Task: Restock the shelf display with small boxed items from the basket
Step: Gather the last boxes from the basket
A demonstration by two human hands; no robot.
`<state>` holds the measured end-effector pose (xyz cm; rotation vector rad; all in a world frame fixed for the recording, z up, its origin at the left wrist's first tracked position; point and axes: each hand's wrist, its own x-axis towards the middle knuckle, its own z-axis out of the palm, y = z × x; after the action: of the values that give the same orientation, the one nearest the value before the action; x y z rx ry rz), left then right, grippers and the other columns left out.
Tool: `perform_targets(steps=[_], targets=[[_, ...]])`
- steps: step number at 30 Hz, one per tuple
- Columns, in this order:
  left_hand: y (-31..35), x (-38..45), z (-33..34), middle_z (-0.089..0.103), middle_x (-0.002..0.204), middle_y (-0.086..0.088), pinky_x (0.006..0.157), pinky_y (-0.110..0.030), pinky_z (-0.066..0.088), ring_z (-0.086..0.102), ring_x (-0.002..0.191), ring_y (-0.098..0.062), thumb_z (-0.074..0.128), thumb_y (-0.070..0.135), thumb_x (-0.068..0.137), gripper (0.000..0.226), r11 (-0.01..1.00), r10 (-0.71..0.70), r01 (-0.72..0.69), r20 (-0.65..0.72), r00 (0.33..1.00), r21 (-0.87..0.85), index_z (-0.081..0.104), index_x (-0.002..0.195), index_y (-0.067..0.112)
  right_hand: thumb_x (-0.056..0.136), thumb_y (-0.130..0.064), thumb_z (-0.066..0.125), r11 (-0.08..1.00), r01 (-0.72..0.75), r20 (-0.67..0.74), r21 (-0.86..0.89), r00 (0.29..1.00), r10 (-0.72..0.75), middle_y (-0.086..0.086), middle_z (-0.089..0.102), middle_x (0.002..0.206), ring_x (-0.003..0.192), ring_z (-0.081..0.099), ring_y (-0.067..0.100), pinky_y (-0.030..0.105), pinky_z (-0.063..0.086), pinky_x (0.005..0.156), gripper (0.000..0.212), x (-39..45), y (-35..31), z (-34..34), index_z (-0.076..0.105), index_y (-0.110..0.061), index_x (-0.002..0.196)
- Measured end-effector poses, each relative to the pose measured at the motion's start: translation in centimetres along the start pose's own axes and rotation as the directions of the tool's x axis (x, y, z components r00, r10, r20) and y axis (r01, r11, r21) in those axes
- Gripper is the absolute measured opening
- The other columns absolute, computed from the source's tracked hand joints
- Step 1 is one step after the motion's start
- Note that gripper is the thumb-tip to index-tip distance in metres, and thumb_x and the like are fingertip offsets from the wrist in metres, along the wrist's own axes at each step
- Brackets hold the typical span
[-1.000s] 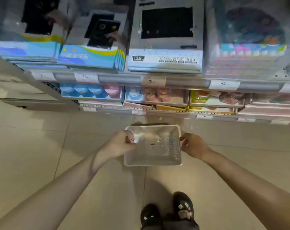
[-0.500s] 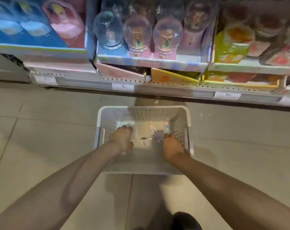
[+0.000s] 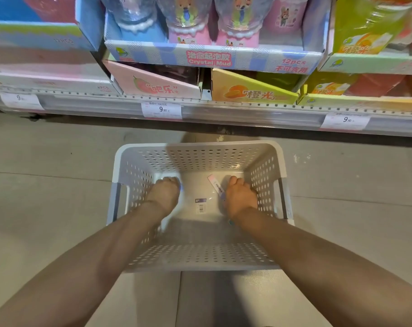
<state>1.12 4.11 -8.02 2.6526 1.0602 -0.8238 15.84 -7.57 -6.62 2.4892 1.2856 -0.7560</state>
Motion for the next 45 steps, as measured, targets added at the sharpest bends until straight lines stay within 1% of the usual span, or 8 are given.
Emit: perform_targets(steps=[5, 13, 18, 22, 28, 34, 39, 45], targets=[[1.3, -0.5, -0.8, 0.059, 0.112, -0.021, 0.078, -0.033, 0.046, 0.059, 0.101, -0.038, 0.043, 0.010, 0.088, 0.020, 0.941, -0.002, 0.013, 0.034, 0.999, -0.338, 0.051, 0.104, 0.000, 0.093, -0.008, 0.035, 0.998, 0.064, 0.058, -0.014, 0.996, -0.063, 0.017, 0.058, 0.115, 0.103, 0.058, 0.029, 0.037, 0.049, 0.077, 0.023, 0.0, -0.2, -0.8, 0.035, -0.003, 0.115], [5.2, 0.5, -2.3, 0.044, 0.120, -0.017, 0.067, -0.033, 0.043, 0.059, 0.091, -0.033, 0.044, 0.013, 0.091, 0.035, 0.925, 0.264, -0.277, -0.086, 0.961, -0.258, 0.038, 0.125, 0.011, 0.096, -0.011, 0.027, 0.998, 0.029, 0.188, 0.061, 0.981, -0.040, 0.021, 0.042, 0.131, 0.119, 0.048, 0.032, 0.038, 0.044, 0.094, 0.035, -0.4, -0.3, 0.2, 0.029, 0.004, 0.128], [5.8, 1.9, -1.5, 0.043, 0.138, -0.014, 0.075, -0.033, 0.035, 0.054, 0.108, -0.040, 0.024, 0.031, 0.096, 0.045, 0.925, 0.241, -0.250, -0.067, 0.968, -0.287, 0.039, 0.137, 0.018, 0.096, -0.005, 0.030, 0.997, 0.076, 0.274, 0.014, 0.959, -0.077, 0.021, 0.040, 0.138, 0.127, 0.042, 0.033, 0.041, 0.041, 0.100, 0.037, -1.1, 0.1, -1.2, 0.032, 0.005, 0.131], [5.6, 1.3, -2.3, 0.058, 0.113, -0.014, 0.077, -0.038, 0.053, 0.063, 0.095, -0.031, 0.039, 0.030, 0.093, 0.024, 0.923, 0.153, -0.148, -0.013, 0.988, -0.354, 0.045, 0.111, 0.016, 0.091, -0.002, 0.048, 0.983, 0.143, 0.481, -0.111, 0.874, -0.073, 0.011, 0.038, 0.145, 0.134, 0.036, 0.030, 0.042, 0.034, 0.107, 0.043, -1.3, -0.1, -1.9, 0.039, -0.001, 0.133], [5.3, 0.7, -2.7, 0.059, 0.114, -0.016, 0.072, -0.033, 0.042, 0.059, 0.100, -0.033, 0.048, 0.016, 0.092, 0.023, 0.966, 0.183, -0.173, 0.036, 0.982, -0.192, 0.047, 0.111, 0.002, 0.088, -0.002, 0.054, 0.962, 0.230, 0.422, -0.150, 0.894, -0.149, 0.017, 0.047, 0.138, 0.128, 0.044, 0.033, 0.046, 0.039, 0.105, 0.037, -1.9, -0.4, -1.7, 0.048, 0.003, 0.125], [4.2, 0.1, -1.8, 0.057, 0.125, -0.015, 0.084, -0.037, 0.046, 0.056, 0.111, -0.033, 0.045, 0.007, 0.087, 0.062, 0.950, 0.122, -0.063, 0.176, 0.977, -0.305, 0.016, 0.140, -0.004, 0.091, -0.002, 0.046, 0.981, 0.179, 0.453, 0.071, 0.871, -0.192, 0.022, 0.062, 0.105, 0.103, 0.054, 0.028, 0.039, 0.044, 0.089, 0.016, -1.7, -0.8, -1.9, 0.056, 0.003, 0.080], [2.5, -1.9, -3.8, 0.055, 0.121, -0.025, 0.085, -0.039, 0.048, 0.056, 0.105, -0.036, 0.037, 0.005, 0.088, 0.032, 0.906, 0.153, -0.024, 0.273, 0.950, -0.422, 0.037, 0.118, -0.006, 0.088, -0.005, 0.047, 0.968, 0.167, 0.303, 0.189, 0.927, -0.219, 0.020, 0.058, 0.118, 0.108, 0.057, 0.034, 0.034, 0.045, 0.083, 0.028, -3.4, -0.1, -4.0, 0.053, -0.001, 0.115], [1.5, -6.8, -10.3, 0.049, 0.134, -0.015, 0.080, -0.027, 0.041, 0.053, 0.104, -0.026, 0.036, 0.004, 0.090, 0.039, 0.824, 0.099, 0.057, 0.241, 0.965, -0.564, 0.033, 0.129, 0.003, 0.078, -0.016, 0.067, 0.803, -0.027, 0.246, 0.596, 0.958, -0.150, 0.013, 0.058, 0.095, 0.087, 0.057, 0.025, 0.022, 0.042, 0.059, 0.019, -6.4, -0.8, -9.9, 0.058, -0.004, 0.089]])
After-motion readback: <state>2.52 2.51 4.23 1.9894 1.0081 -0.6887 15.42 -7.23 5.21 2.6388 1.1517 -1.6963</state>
